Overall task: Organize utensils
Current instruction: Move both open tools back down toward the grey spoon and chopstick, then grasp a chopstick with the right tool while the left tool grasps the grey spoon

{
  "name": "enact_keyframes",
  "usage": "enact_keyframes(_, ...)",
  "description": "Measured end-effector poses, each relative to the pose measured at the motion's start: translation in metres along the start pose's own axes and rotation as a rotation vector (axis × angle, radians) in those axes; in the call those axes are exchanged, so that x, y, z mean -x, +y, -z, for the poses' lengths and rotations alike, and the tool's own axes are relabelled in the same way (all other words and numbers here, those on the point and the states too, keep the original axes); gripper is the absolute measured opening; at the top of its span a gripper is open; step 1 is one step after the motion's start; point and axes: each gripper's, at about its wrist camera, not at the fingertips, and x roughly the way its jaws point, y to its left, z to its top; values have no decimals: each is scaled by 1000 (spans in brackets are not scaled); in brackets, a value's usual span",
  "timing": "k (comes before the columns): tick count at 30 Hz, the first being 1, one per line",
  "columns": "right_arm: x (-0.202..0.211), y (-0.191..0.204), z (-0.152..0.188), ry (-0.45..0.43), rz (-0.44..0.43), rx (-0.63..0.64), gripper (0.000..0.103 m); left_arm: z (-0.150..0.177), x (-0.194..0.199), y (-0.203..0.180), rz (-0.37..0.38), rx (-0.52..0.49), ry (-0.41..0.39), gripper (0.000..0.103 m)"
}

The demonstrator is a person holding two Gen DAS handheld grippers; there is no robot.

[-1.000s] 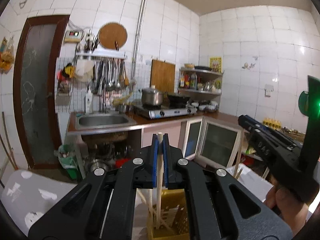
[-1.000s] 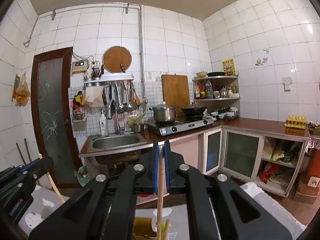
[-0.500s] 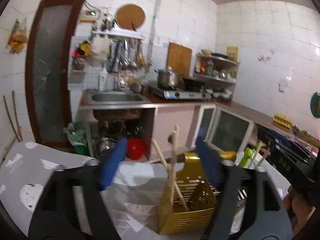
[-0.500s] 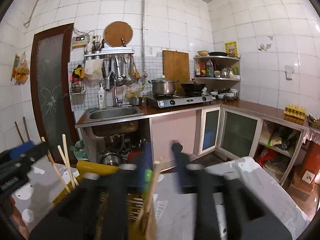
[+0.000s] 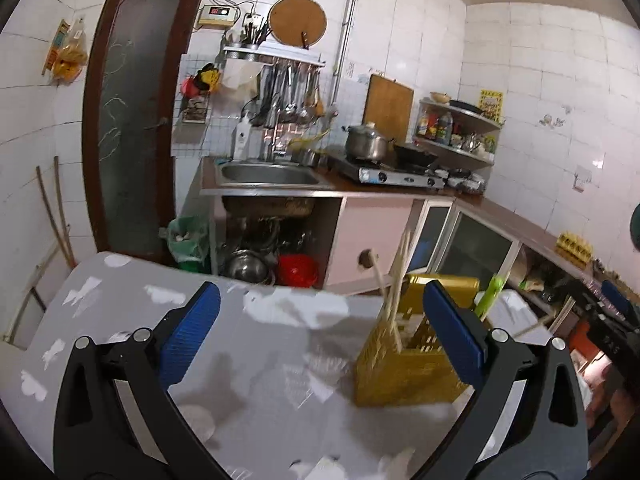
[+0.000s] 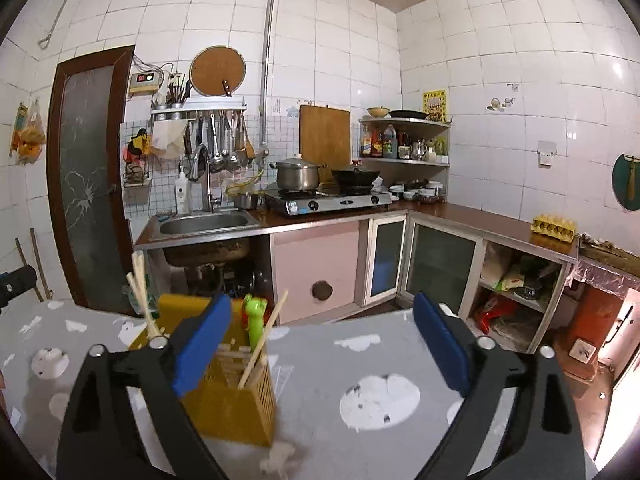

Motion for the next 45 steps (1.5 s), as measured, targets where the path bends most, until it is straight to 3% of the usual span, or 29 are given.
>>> enact_keyframes(4,16,7,18,57,14,24,92,20,13,-1,-31,-39,19,98)
enact_keyframes(9,23,14,61,181,27,8,92,55,22,4,-5,9,94,98)
enact_keyframes(13,26,17,102,286,42,-9,92,87,17,-5,34,-54,192,98)
enact_keyframes(17,25,18,133,370,64,-32,92,116,14,-12,17,-114,254,98)
enact_keyframes(23,22,28,162,459,79,-28,89,150,6,-16,-1,-128,331,98)
enact_keyframes(25,19,31,169,498,67,-38,77,158,3,-16,-2,-131,351,98)
enact_keyframes(27,15,32,172,527,59,-46,74,164,2,-18,1,-137,365,98)
enact_keyframes(36,-2,49,188,633,20,-104,40,175,-2,-18,21,-123,388,98)
enact_keyframes(38,-3,53,189,632,31,-91,35,178,-4,-19,22,-122,400,98)
enact_keyframes(42,-4,60,190,619,2,-79,13,184,-7,-22,37,-122,430,98)
enact_keyframes(45,-5,58,190,610,-19,-77,8,189,-8,-27,60,-123,457,98)
